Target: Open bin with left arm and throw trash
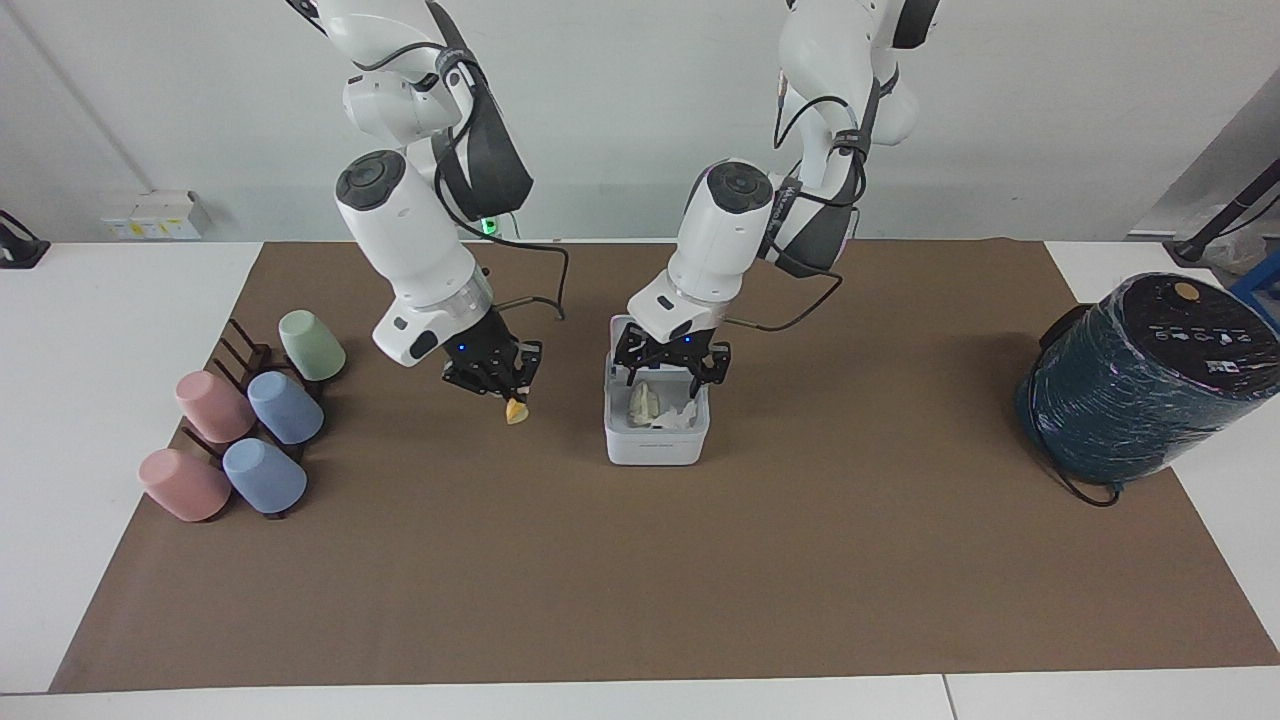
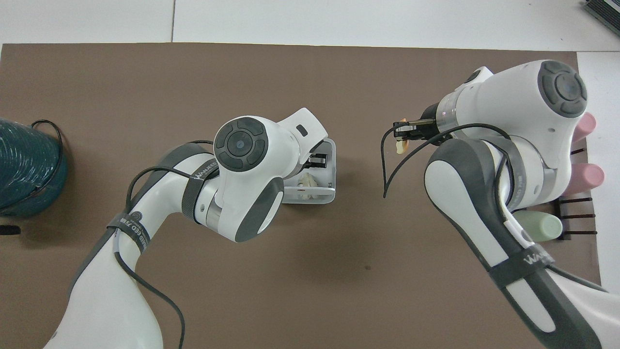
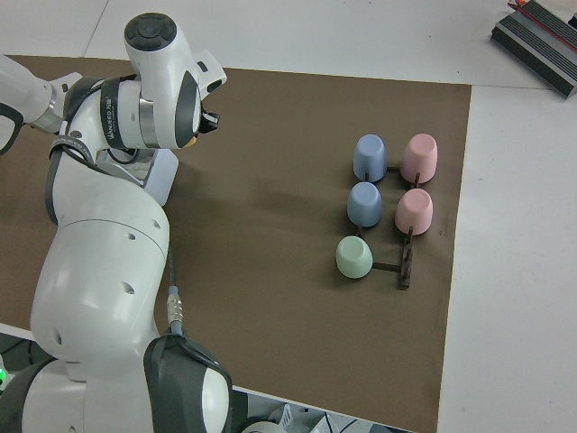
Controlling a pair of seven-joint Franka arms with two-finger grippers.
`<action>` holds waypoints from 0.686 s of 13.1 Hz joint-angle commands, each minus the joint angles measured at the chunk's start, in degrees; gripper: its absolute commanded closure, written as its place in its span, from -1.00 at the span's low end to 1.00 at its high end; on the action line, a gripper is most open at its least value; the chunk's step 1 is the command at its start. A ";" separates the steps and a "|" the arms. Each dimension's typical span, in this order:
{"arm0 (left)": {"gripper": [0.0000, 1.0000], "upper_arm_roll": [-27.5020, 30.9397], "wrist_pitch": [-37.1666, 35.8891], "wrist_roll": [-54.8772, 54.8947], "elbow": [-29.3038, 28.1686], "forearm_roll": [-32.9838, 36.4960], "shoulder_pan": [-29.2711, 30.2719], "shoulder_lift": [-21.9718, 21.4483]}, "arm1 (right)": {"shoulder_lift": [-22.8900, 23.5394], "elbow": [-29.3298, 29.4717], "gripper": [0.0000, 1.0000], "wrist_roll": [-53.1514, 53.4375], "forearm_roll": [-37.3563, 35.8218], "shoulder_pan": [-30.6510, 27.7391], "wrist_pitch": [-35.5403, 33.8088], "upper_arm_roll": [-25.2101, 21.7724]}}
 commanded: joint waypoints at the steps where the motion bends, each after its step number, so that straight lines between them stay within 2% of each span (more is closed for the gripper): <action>1: -0.99 0.25 -12.62 -0.13 8.42 -0.26 4.54 0.36 | 0.70 0.24 1.00 5.20 1.19 0.91 4.33 2.52; 5: -0.99 0.52 -26.96 0.75 14.94 0.79 12.55 -0.43 | 2.37 0.15 1.00 11.01 6.09 5.65 7.33 2.52; 9: -0.98 0.52 -32.52 7.14 15.66 5.98 18.70 -2.71 | 5.88 -0.11 1.00 19.61 6.55 11.90 14.35 2.43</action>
